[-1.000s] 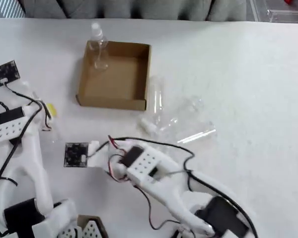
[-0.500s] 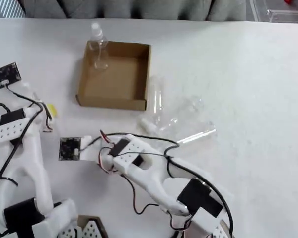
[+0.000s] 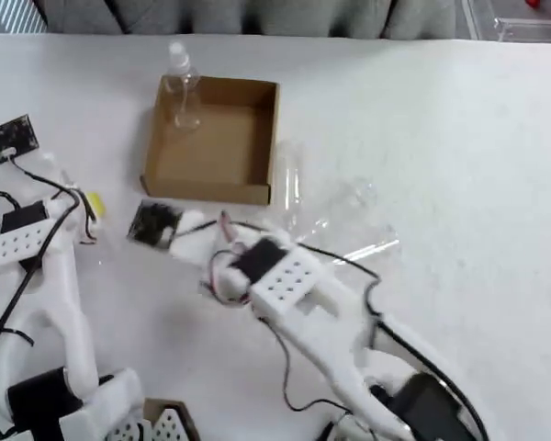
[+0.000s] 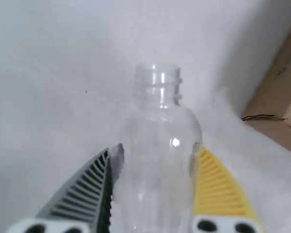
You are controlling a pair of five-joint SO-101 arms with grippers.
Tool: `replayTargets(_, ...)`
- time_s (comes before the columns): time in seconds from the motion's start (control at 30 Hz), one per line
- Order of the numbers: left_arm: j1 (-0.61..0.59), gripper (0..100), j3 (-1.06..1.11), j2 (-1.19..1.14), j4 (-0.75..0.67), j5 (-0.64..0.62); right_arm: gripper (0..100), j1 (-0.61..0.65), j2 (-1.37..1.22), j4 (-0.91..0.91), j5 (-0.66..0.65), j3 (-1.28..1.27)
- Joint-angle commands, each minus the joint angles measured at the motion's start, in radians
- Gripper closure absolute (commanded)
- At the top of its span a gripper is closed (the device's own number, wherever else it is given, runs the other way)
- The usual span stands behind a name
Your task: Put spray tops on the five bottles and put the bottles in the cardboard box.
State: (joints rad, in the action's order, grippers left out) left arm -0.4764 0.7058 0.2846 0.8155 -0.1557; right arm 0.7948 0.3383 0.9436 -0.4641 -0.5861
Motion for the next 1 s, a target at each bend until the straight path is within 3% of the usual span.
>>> replayTargets(0.0, 0.015, 98, -0.006, 0.048, -0.031, -0.005, 98.3, -0.139, 0.225, 0.09, 0.095, 0.026)
replayTargets(0.17, 0.015, 98, -0.006, 0.05, -0.026, -0.005, 98.3, -0.352, 0.499, 0.217, 0.212, 0.025)
replayTargets(0.33, 0.013, 98, -0.009, 0.087, -0.023, -0.005, 98.1, -0.496, 0.699, 0.371, 0.216, -0.003)
replayTargets(0.53, 0.082, 98, 0.034, 0.323, 0.051, -0.005, 98.1, -0.618, 0.829, 0.278, 0.222, -0.201)
replayTargets(0.8, 0.332, 98, 0.167, 0.792, 0.017, -0.005, 98.2, -0.888, 0.908, 0.033, 0.226, -0.29)
replayTargets(0.97, 0.602, 98, 0.245, 1.072, -0.011, -0.005, 98.2, -0.915, 0.952, -0.051, 0.242, -0.29)
